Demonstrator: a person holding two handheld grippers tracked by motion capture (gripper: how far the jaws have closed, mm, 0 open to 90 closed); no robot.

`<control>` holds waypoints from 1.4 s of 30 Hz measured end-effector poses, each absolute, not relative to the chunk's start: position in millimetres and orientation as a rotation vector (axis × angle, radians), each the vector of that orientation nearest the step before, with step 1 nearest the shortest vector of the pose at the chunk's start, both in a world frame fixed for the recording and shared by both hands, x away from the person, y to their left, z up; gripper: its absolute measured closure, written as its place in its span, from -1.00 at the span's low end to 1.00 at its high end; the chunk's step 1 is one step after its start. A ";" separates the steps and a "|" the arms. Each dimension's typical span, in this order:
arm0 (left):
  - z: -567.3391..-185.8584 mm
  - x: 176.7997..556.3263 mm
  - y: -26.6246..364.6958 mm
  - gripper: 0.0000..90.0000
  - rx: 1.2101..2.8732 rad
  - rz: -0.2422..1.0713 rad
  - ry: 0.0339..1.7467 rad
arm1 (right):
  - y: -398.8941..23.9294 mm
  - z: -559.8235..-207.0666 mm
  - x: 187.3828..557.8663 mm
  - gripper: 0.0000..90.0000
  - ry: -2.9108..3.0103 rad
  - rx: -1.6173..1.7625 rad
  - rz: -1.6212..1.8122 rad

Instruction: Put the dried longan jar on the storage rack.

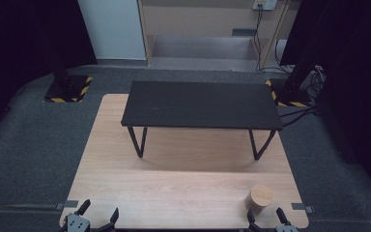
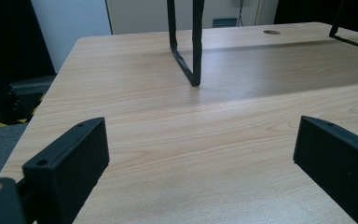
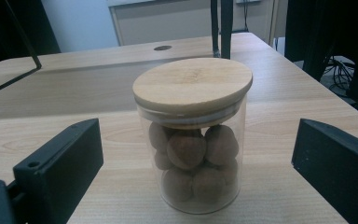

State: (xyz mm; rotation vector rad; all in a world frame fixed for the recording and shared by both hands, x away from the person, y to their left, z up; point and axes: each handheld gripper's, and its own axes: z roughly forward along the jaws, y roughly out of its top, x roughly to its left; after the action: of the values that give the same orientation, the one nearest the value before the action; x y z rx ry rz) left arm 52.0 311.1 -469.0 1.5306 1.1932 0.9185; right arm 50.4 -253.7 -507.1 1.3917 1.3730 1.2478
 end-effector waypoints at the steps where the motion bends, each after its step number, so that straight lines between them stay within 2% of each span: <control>1: -469.0 52.0 311.1 -0.96 1.531 0.919 1.193 | -253.7 -507.1 50.4 -0.96 1.373 1.392 1.248; 29: -470.5 50.7 314.8 -0.95 1.525 0.917 1.202 | -231.7 -499.2 92.8 -0.92 1.407 1.447 1.127; 34: -470.9 50.8 316.3 -0.95 1.523 0.915 1.205 | -229.9 -500.8 97.1 -0.84 1.405 1.458 1.105; 37: -471.2 50.8 317.0 -0.95 1.519 0.916 1.208 | -228.8 -500.2 98.2 -0.66 1.413 1.454 1.089; 38: -471.1 50.9 317.3 -0.95 1.519 0.914 1.209 | -227.4 -499.7 97.6 -0.52 1.414 1.447 1.077; 39: -471.1 50.9 317.6 -0.95 1.519 0.914 1.209 | -227.5 -499.2 97.3 -0.45 1.419 1.441 1.077; 42: -470.7 51.7 318.3 -0.95 1.521 0.911 1.208 | -225.7 -497.6 97.2 -0.44 1.427 1.431 1.063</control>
State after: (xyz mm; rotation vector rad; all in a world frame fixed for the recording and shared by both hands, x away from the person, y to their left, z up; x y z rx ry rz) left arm 51.7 318.3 -470.7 1.5205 1.2077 0.9113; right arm 97.2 -225.7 -497.6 1.4306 1.4271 1.0629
